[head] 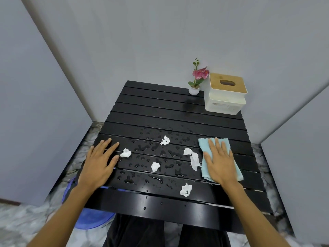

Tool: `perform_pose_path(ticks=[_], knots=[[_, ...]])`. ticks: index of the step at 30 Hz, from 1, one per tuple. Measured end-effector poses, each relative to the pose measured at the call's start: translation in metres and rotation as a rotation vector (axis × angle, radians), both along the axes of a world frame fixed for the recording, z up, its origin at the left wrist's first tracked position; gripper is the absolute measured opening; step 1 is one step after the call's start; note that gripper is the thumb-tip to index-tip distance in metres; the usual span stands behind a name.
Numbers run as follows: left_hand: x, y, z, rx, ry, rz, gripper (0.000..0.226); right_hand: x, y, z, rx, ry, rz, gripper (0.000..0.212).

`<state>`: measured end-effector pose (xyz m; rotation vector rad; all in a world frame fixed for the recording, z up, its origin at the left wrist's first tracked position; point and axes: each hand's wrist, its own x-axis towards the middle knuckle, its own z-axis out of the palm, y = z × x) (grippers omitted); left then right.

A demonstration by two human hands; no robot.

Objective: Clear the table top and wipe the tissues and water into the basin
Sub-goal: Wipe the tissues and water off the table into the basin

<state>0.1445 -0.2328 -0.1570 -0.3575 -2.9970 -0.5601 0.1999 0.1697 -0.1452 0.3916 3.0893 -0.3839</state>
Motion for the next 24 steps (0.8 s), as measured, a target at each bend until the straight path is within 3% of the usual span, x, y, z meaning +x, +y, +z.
perform_pose_path(ticks=[5, 11, 14, 18, 21, 24], knots=[[0.000, -0.001, -0.001, 0.005, 0.002, 0.000, 0.058, -0.008, -0.039, -0.003, -0.037, 0.034, 0.120, 0.071], [-0.001, -0.001, -0.001, -0.002, -0.001, 0.004, 0.059, -0.011, -0.087, -0.001, -0.218, 0.159, 0.216, 0.043], [0.000, -0.001, 0.000, 0.006, -0.007, 0.003, 0.060, -0.008, -0.100, 0.005, -0.425, 0.242, 0.157, 0.037], [0.000, -0.002, 0.002, 0.030, -0.020, -0.006, 0.060, -0.002, -0.088, 0.040, -0.825, 0.297, -0.127, 0.035], [-0.003, -0.006, 0.003, 0.063, -0.027, -0.005, 0.060, 0.005, -0.053, 0.071, -0.824, 0.346, -0.228, 0.034], [-0.013, -0.007, 0.009, 0.096, -0.003, -0.021, 0.060, 0.003, 0.002, 0.086, -0.670, 0.372, -0.168, 0.037]])
